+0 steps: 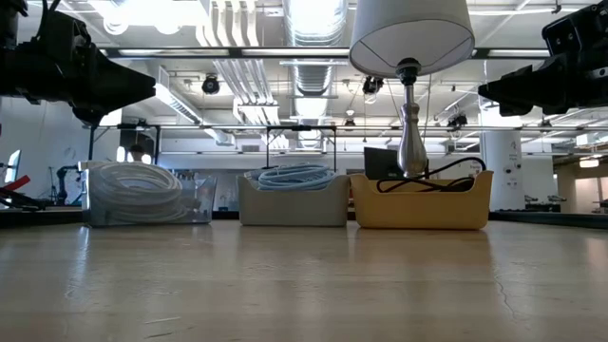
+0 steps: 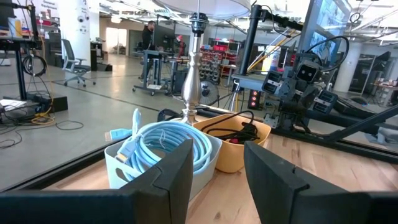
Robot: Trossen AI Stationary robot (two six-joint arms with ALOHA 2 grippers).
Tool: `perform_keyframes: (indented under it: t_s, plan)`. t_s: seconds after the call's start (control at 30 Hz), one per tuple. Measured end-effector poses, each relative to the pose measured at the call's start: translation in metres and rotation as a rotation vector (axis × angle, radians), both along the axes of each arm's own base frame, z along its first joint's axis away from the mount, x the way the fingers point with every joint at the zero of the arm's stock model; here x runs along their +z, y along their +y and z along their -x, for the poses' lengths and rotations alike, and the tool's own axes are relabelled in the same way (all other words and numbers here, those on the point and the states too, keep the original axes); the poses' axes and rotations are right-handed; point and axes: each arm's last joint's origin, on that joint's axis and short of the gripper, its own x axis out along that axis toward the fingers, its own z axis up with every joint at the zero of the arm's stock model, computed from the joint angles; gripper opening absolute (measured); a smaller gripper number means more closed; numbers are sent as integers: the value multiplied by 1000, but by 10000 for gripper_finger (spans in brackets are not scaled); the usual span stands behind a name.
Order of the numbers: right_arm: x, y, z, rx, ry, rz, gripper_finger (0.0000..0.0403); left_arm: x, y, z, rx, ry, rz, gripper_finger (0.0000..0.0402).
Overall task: Pick & Place USB Port
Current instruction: Return to Home Position
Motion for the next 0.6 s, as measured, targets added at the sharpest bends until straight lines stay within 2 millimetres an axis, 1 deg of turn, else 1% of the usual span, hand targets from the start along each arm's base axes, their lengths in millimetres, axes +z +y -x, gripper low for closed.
perform_keyframes:
  t_s: [0.37,0.6]
  plan:
    - [0,0,0,0,0,0,68,0,0,0,0,0,0,147]
    - [0,0,0,0,0,0,76,0,0,0,0,0,0,147]
